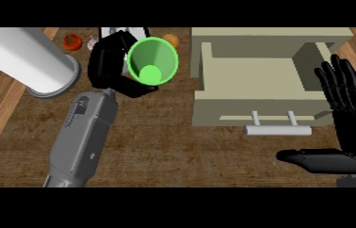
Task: Pick up the cup, place it into the drawer and close the drawer
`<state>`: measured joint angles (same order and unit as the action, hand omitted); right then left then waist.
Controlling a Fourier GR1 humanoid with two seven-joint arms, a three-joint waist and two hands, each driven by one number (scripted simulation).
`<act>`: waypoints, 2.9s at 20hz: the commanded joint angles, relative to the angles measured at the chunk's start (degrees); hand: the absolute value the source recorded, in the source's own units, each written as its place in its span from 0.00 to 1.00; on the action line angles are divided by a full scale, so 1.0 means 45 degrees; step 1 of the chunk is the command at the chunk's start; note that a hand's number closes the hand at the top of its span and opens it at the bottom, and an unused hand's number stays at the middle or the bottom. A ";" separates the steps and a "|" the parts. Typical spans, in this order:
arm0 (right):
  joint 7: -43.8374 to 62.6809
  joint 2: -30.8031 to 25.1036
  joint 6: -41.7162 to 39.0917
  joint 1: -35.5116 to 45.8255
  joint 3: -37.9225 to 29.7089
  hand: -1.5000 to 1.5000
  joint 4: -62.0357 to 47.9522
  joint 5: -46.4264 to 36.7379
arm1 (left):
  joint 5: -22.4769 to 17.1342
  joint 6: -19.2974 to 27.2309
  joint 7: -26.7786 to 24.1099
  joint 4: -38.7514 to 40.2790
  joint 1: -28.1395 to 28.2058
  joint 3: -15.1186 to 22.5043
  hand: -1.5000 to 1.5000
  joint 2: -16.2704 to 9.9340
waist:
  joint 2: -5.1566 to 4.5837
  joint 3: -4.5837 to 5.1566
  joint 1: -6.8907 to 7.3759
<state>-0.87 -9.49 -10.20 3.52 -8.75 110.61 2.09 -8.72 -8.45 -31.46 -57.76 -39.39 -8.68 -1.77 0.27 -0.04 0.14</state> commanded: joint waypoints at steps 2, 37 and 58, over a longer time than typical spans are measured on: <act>0.0089 -0.0125 -0.0135 -0.0046 -0.0083 0.00 -0.0019 0.0025 | -0.0054 0.2032 0.2002 -0.0587 -0.1733 0.1292 1.00 0.0377 | -0.0040 0.0004 -0.0172; -0.0205 -0.1120 -0.1415 0.0609 -0.1265 0.00 -0.0841 0.1344 | -0.4934 0.6745 0.2868 0.7206 -0.7108 0.8510 1.00 0.0392 | -0.0223 -0.0006 -0.0880; 0.0098 -0.0973 -0.2956 0.0053 -0.0934 1.00 0.0021 0.3628 | -0.6597 0.7728 0.1708 0.6655 -0.7732 0.9205 0.00 0.0392 | -0.0138 0.0004 -0.0551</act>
<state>-0.39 -12.13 -20.18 6.48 -11.26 108.89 14.62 -37.44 28.74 -21.69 -28.89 -72.61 36.24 0.00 -0.66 -0.03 -3.67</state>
